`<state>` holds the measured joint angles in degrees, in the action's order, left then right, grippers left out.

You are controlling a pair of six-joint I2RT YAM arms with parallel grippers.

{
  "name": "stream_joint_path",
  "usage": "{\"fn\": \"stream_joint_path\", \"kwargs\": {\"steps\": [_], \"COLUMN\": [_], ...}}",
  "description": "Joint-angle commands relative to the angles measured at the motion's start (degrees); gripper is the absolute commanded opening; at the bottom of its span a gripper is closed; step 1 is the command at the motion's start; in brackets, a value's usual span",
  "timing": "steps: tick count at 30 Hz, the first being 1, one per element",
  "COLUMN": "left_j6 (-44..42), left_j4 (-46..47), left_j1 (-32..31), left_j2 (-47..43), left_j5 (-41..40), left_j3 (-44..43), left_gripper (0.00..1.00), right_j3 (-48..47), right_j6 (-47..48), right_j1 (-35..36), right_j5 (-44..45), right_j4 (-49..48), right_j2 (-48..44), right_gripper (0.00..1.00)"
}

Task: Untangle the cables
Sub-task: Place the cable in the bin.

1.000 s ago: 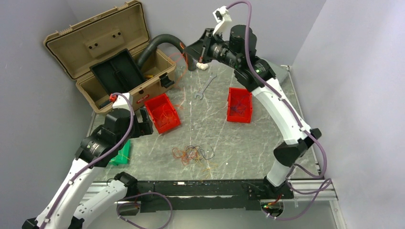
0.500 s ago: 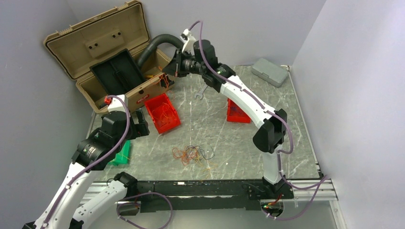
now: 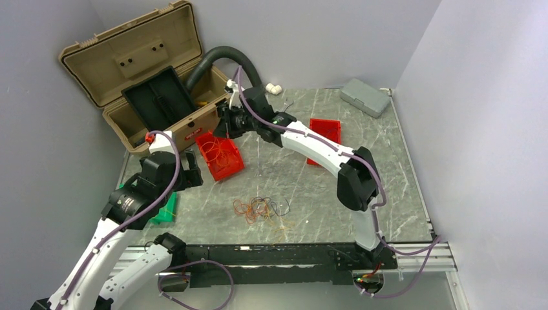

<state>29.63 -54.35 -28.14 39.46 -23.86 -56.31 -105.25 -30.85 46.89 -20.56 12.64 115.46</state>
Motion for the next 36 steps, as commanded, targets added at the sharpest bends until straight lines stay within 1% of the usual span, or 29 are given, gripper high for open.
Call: {"fn": "stream_joint_path", "kwargs": {"steps": [1,3,8,10,14,16,19,20,22,24,27,28,29,31,33,34,36], "left_j6": [-0.34,-0.82,-1.69,-1.84,-2.11,-2.18,-2.14,-2.04,-1.94,-1.78,-1.96,-2.21,-2.47,-3.16,-3.54,-3.79,-4.61], "left_j4": [1.51,1.68,1.04,0.91,0.94,0.89,1.08,1.16,1.54,1.97,2.65,2.85,3.15,4.31,5.23,5.90,7.36], "left_j1": [0.37,0.34,0.29,0.36,0.31,0.40,0.43,0.40,0.44,0.39,0.40,0.37,0.42,0.45,0.41,0.42,0.40], "left_j2": [-0.28,-0.12,0.76,0.78,1.02,1.25,1.62,1.71,1.91,2.18,2.86,3.02,3.17,3.25,3.23,3.38,3.95], "left_j5": [-0.41,-0.08,0.11,0.10,0.36,0.45,0.63,0.72,1.24,2.07,3.46,4.11,4.87,7.35,9.70,11.22,14.25], "left_j3": [0.49,0.52,0.19,0.22,0.25,0.19,0.42,0.46,0.79,1.22,1.73,1.87,2.09,2.89,3.74,4.28,5.41], "left_gripper": [0.99,1.00,0.99,0.99,0.99,0.99,1.00,0.99,0.99,0.99,0.99,0.99,0.99,0.99,0.99,0.99,0.99], "right_j3": [-2.82,-6.33,-8.55,-9.45,-12.68,-13.41,-12.85,-12.60,-11.18,-10.43,-13.18,-12.65,-10.96,-5.32,1.59,5.50,13.47], "right_j6": [4.02,5.79,8.60,10.24,16.91,18.69,19.09,18.91,18.55,18.10,16.79,16.27,15.58,14.09,12.72,11.92,10.21], "right_j1": [1.03,1.64,2.23,2.37,4.31,5.02,5.31,5.32,5.33,5.34,5.32,5.29,5.31,5.32,5.23,5.27,5.28], "right_j5": [3.46,6.51,11.91,15.46,25.27,27.16,27.24,26.95,25.93,25.41,25.56,25.63,25.68,25.76,25.65,25.60,25.34], "right_j4": [-1.60,1.05,2.21,2.74,5.21,5.85,6.08,6.15,5.10,5.01,8.93,9.61,9.66,8.00,6.28,5.53,4.08], "right_j2": [3.19,6.34,12.28,14.20,18.21,19.26,19.35,18.85,16.64,14.45,12.35,11.19,9.25,3.39,-2.43,-5.02,-10.63], "right_gripper": [0.00,0.00,0.00,0.00,0.00,0.00,0.00,0.03,0.22,0.32,0.36,0.38,0.40,0.49,0.66,0.73,0.81]}}
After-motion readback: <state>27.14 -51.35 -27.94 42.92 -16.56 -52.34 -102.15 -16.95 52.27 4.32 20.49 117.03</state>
